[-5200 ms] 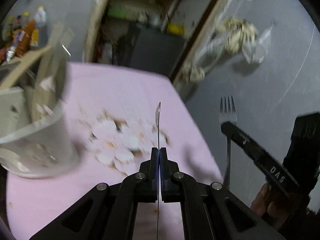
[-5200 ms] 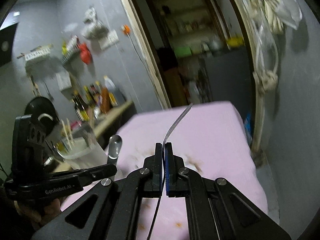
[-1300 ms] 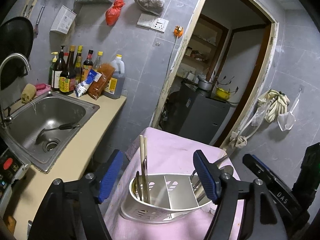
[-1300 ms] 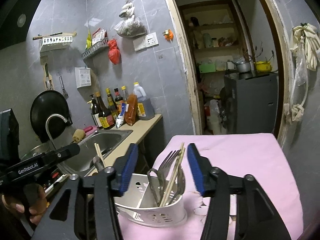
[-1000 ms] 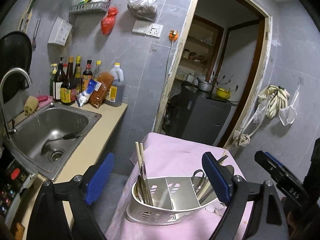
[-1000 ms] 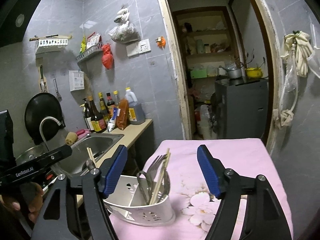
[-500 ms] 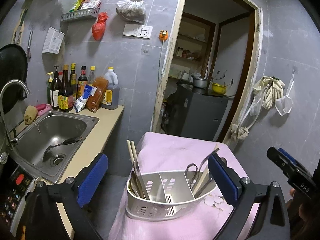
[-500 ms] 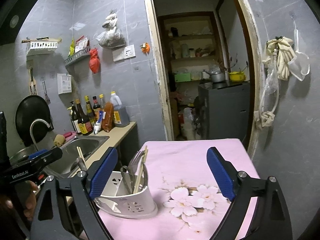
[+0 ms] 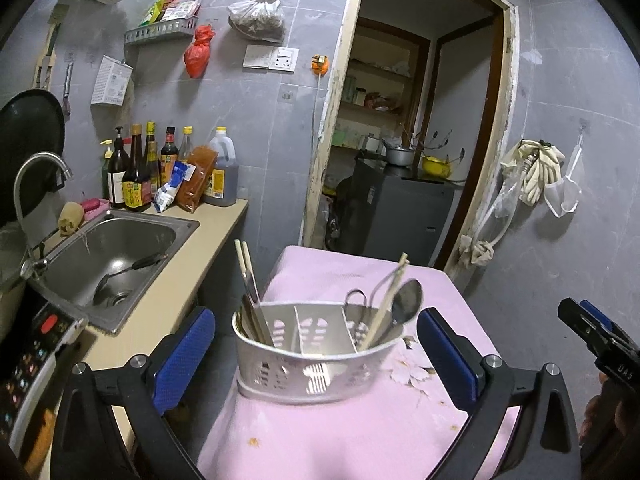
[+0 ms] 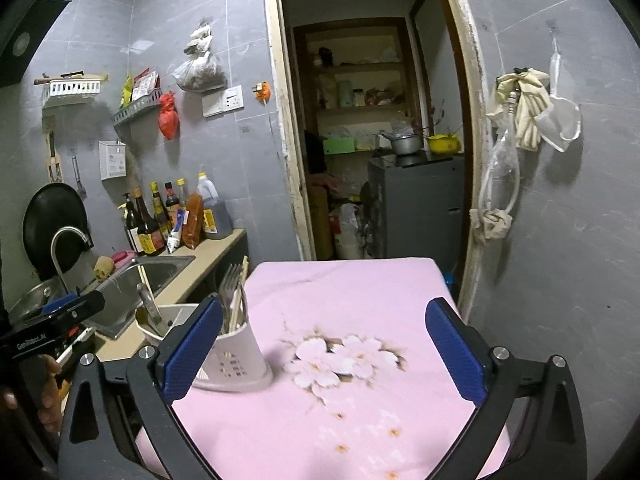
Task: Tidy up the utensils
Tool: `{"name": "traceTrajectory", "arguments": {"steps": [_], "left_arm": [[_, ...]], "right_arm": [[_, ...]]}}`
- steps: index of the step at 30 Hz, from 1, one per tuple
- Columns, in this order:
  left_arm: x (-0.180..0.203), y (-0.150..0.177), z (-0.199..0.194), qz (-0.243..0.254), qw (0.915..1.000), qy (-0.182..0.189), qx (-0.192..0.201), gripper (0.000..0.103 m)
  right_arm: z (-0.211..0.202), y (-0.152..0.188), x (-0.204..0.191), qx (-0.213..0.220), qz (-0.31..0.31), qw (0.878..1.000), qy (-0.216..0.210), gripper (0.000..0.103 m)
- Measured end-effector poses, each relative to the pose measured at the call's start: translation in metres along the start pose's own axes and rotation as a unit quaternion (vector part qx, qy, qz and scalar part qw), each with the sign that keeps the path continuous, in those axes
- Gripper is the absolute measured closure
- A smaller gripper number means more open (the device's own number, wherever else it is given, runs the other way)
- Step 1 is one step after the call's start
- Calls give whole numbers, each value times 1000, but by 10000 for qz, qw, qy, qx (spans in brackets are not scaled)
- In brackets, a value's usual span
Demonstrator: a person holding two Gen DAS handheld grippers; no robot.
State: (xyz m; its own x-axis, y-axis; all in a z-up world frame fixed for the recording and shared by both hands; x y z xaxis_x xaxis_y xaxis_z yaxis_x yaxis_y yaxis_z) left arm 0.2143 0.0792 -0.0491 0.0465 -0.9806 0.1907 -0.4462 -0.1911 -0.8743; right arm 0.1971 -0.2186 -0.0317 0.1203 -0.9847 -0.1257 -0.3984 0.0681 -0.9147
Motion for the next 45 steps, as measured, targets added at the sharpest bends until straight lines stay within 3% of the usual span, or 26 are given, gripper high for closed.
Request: {"name": "traceTrajectory", "arguments": {"steps": [20,45], "left_arm": [[45,48,-88,202,9998,51,12,1],[71,54,-107,358,9991,167,149,1]], "right_arm": [[-95,26,32,29,-69,9999,-115,2],[-112,25,47,129,-1,9999,-56,2]]}}
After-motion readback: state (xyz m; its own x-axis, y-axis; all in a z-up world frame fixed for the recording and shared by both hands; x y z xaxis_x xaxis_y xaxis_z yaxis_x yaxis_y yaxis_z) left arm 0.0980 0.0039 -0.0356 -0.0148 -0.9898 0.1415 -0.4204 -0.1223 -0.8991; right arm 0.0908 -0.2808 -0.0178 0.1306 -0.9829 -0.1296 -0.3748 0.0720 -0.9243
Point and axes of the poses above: each gripper's, at about its wrist camera, not at the fingertips, and z roughly the way its jaws point, x to its right, y to its underside, the point moved 7 cm from there along z, roughly the way its jaws point, and after that the axes turned 1 degree about y, right-handed, at the moved point
